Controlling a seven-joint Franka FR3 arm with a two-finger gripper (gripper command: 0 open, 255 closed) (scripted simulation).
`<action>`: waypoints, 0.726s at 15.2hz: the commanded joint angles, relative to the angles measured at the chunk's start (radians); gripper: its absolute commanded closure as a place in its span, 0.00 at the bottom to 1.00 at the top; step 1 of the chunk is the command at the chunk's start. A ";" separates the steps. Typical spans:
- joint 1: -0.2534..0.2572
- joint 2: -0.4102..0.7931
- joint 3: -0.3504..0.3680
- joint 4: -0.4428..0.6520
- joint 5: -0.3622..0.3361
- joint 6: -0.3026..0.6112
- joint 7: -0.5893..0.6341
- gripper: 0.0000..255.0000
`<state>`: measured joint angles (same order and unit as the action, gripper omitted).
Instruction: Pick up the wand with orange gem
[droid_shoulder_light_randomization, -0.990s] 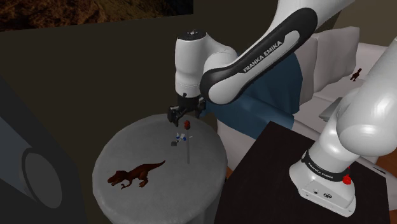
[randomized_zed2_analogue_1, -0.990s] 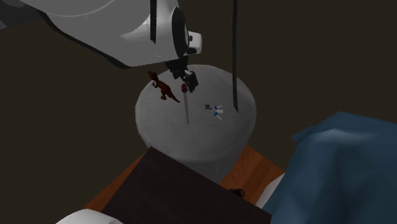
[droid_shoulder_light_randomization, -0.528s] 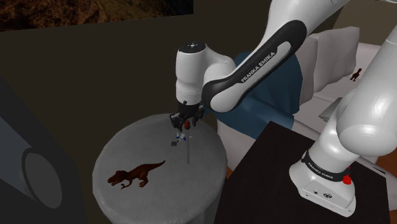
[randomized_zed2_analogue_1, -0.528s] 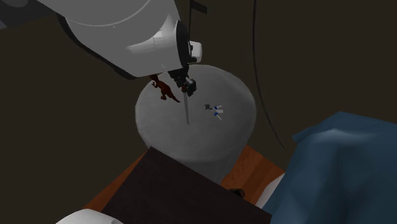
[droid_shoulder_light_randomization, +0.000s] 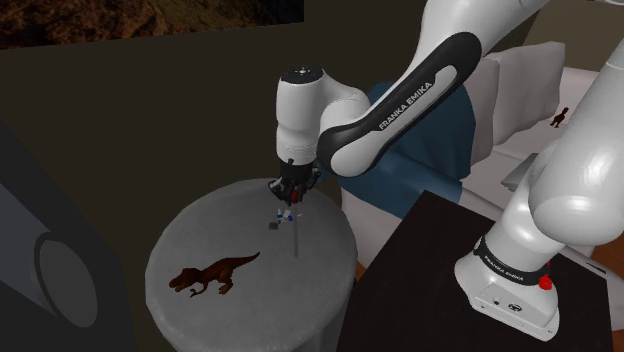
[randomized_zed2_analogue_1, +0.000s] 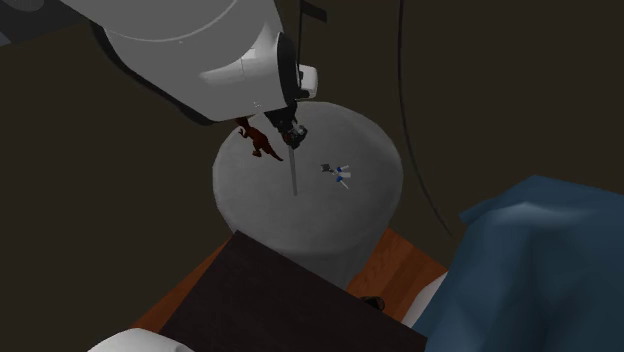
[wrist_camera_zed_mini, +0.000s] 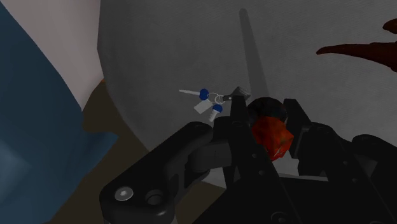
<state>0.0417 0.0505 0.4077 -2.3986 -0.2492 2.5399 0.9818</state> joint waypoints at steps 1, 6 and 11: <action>0.000 0.001 0.000 0.000 -0.001 0.000 0.000 1.00; 0.000 -0.055 0.005 0.016 0.055 -0.062 -0.046 1.00; 0.002 -0.105 0.005 0.038 0.100 -0.127 -0.083 1.00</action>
<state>0.0431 -0.0426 0.4122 -2.3651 -0.1592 2.4274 0.9057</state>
